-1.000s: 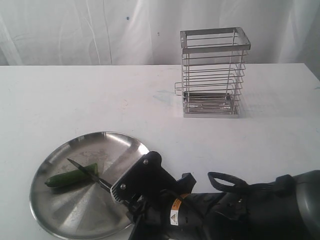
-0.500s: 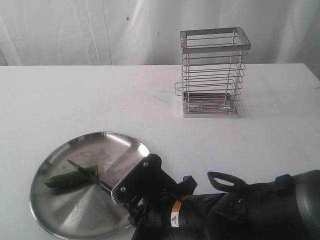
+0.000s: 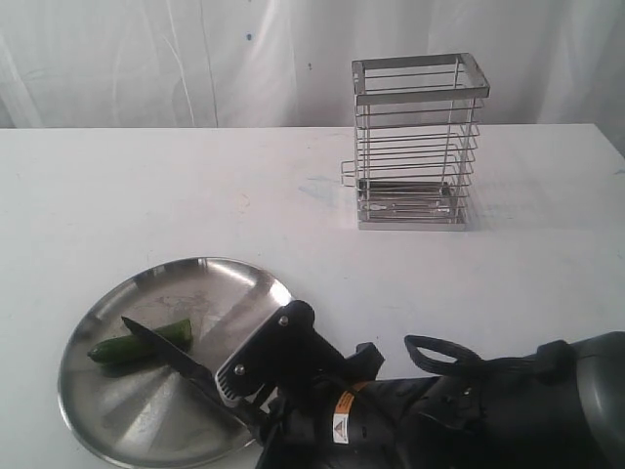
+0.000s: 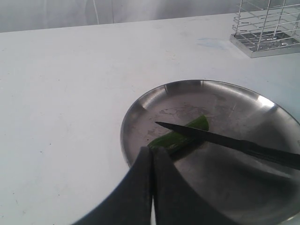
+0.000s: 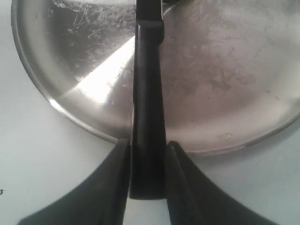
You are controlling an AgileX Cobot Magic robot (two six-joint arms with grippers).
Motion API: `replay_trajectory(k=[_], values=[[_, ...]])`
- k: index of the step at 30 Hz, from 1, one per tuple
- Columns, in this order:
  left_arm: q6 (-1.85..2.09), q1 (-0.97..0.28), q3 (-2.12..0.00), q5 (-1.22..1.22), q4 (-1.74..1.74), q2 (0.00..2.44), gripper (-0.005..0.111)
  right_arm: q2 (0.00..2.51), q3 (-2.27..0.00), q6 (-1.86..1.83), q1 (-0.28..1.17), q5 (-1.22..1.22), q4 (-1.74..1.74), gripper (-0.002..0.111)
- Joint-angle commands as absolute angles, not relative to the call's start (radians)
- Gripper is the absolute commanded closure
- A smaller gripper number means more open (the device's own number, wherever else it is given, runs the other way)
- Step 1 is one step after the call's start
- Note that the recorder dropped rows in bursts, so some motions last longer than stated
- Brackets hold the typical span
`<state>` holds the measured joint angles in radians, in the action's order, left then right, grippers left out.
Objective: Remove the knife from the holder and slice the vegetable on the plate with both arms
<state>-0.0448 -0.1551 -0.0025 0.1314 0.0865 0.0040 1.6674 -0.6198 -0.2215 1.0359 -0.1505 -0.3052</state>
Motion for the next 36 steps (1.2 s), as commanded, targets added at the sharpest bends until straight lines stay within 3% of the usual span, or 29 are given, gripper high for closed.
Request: replay_trajectory(k=[1, 6, 17, 32, 36], values=[[-0.046, -0.161, 0.000, 0.132, 0.095, 0.000, 0.107, 1.665, -0.637, -0.253, 1.041, -0.157, -0.290, 0.083], [-0.046, -0.161, 0.000, 0.132, 0.095, 0.000, 0.107, 1.663, -0.728, -0.472, 1.070, -0.031, -0.273, 0.072], [-0.046, -0.161, 0.000, 0.132, 0.095, 0.000, 0.107, 1.773, -0.930, -0.483, 1.075, 0.198, 0.019, 0.072], [-0.046, -0.161, 0.000, 0.132, 0.095, 0.000, 0.107, 1.734, -1.034, 0.230, 1.089, 0.693, 0.594, 0.072], [-0.046, -0.161, 0.000, 0.132, 0.095, 0.000, 0.107, 1.723, -1.058, 0.304, 1.120, 0.694, 0.607, 0.072]])
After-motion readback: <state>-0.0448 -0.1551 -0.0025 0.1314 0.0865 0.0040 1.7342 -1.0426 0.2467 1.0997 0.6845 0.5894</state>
